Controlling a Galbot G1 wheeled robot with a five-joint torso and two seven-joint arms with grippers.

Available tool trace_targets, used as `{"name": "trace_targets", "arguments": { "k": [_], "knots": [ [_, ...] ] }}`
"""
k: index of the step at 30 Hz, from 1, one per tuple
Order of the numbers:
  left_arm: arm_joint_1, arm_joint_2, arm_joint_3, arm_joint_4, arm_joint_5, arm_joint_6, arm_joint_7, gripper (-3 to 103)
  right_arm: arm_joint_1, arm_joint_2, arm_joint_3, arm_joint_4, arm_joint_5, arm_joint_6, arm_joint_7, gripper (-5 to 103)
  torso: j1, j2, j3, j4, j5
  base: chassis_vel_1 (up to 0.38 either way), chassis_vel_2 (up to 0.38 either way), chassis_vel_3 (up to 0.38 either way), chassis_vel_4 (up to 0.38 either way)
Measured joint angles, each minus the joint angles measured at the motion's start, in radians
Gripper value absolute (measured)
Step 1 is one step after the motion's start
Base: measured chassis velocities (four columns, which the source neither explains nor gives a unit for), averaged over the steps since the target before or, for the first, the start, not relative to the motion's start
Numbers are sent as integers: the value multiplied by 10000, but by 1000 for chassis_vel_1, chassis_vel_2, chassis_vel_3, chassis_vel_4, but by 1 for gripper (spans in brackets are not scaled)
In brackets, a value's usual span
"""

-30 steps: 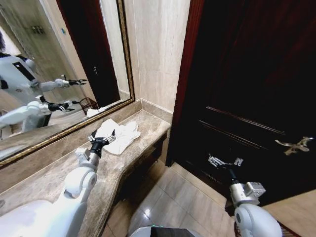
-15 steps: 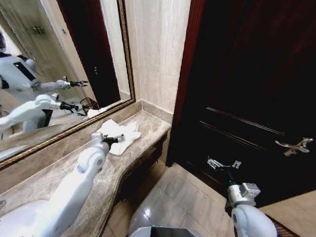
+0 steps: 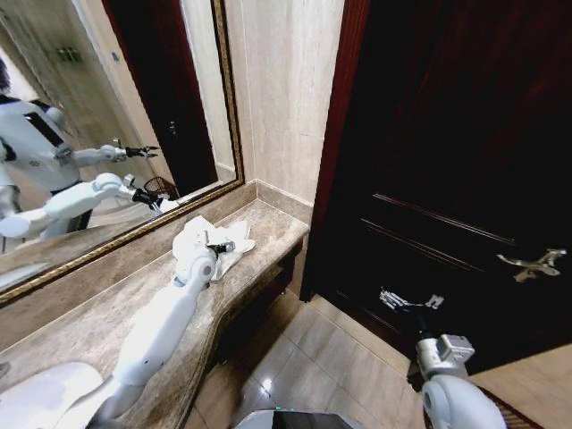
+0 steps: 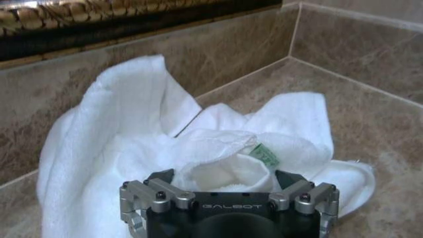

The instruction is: Discard the used towel into the hamper.

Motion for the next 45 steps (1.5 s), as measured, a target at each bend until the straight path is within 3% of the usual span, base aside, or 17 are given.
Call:
{"name": "trace_targets", "arguments": {
  "k": [2, 4, 6, 12, 13, 17, 21, 25, 30, 35, 40, 45],
  "knots": [
    [-4, 5, -12, 51, -7, -16, 48, 102, 3, 1, 7, -2, 6, 22, 33, 100, -2, -3, -1, 0, 0, 0, 0, 0, 0],
    [-21, 17, -36, 105, -21, -93, 96, 93, 5, 11, 13, -9, 12, 73, 79, 100, -4, -5, -3, 0, 0, 0, 0, 0, 0],
    [-24, 20, -43, 111, -26, -127, 114, 93, 7, 19, 14, -17, 13, 100, 90, 100, -4, -6, -3, -1, 0, 0, 0, 0, 0],
    [173, 44, -41, 102, 123, -286, 325, 66, -15, 56, 14, -7, 13, 149, 104, 100, -7, -13, -7, -1, 1, 0, 0, 0, 0],
    [173, 44, -41, 102, 123, -286, 325, 66, -15, 56, 14, -7, 13, 149, 104, 100, -7, -13, -7, -1, 1, 0, 0, 0, 0],
    [305, 34, -24, 61, 286, -435, 387, 44, -30, 31, 62, 54, 35, 153, 124, 100, -8, -16, -9, -1, 0, 0, 0, 0, 0],
    [308, 52, -17, 58, 323, -594, 440, 39, -33, 33, 74, 74, 40, 160, 126, 100, -9, -18, -9, 0, 0, 0, 0, 0, 0],
    [260, 54, 12, 94, 482, -766, 490, 18, -25, 57, 60, 76, 43, 182, 139, 100, -9, -21, -9, 0, -1, 0, 0, 0, 0],
    [295, 72, 15, -63, 551, -969, 504, 12, -13, 53, 57, 102, 59, 191, 198, 100, -10, -24, -10, -1, -3, 0, 0, 0, 0],
    [474, 291, -87, -748, 786, -1593, 1041, 10, 2, 49, 62, 148, 93, 194, 265, 100, -11, -24, -11, -1, -3, 0, 0, 0, 0],
    [820, 878, -354, -2124, 1593, -2992, 2208, 10, 90, 83, 20, 204, 119, 203, 296, 100, -13, -25, -12, -1, -1, 0, 0, 0, 0],
    [1284, 1527, -891, -3610, 1932, -3958, 3209, 10, 160, 119, -21, 364, 240, 208, 372, 100, -13, -25, -13, 0, -1, 0, 0, 0, 0]
  ]
}}
